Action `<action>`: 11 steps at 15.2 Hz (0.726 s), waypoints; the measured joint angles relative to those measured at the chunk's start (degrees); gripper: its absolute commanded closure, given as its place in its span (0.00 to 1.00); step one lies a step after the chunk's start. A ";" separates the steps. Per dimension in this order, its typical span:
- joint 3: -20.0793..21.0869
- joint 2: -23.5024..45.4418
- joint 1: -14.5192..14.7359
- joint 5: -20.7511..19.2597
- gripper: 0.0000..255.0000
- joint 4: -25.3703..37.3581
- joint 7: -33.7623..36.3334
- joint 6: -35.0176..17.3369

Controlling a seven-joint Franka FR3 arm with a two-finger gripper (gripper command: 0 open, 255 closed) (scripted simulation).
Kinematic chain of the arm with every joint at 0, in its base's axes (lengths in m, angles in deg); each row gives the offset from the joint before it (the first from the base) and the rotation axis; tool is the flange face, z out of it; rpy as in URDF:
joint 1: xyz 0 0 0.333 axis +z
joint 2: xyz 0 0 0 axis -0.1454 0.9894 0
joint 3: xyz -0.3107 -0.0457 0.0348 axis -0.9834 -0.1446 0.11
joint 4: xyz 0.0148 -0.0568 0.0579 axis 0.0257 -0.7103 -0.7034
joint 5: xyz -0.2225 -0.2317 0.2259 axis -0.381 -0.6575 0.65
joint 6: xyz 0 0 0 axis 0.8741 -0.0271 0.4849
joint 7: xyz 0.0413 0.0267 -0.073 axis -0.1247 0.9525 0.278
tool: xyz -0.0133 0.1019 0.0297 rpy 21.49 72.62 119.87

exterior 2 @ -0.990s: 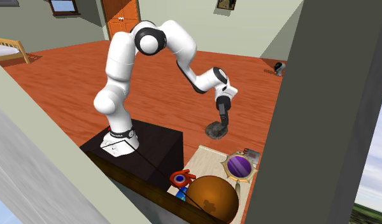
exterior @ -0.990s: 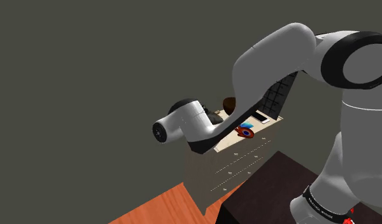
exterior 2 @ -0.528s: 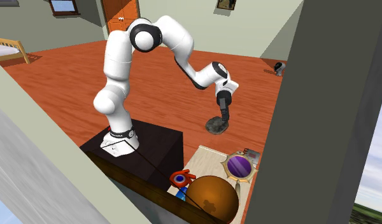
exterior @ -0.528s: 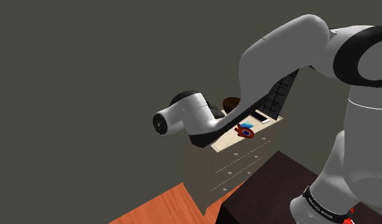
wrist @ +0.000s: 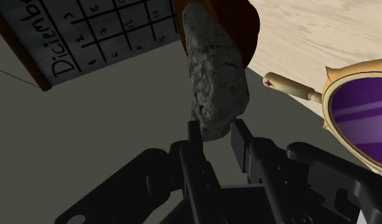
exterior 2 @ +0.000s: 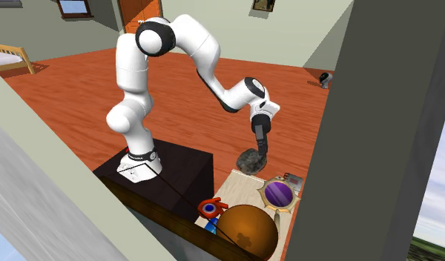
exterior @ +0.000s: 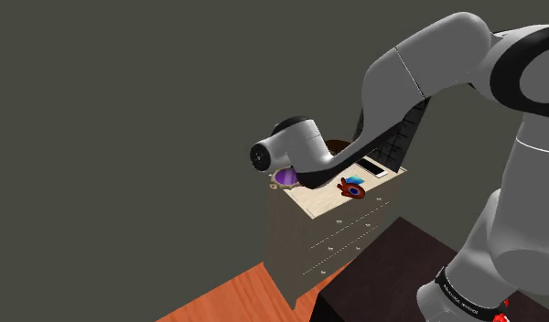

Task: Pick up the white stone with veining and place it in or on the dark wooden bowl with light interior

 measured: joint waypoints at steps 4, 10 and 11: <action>-2.87 -2.01 -3.63 -3.65 1.00 -2.46 -1.07 -5.08; -7.40 -2.68 -8.95 -9.63 1.00 -3.40 -2.37 -12.47; -8.13 -2.79 -9.80 -10.52 1.00 -3.23 -2.85 -13.61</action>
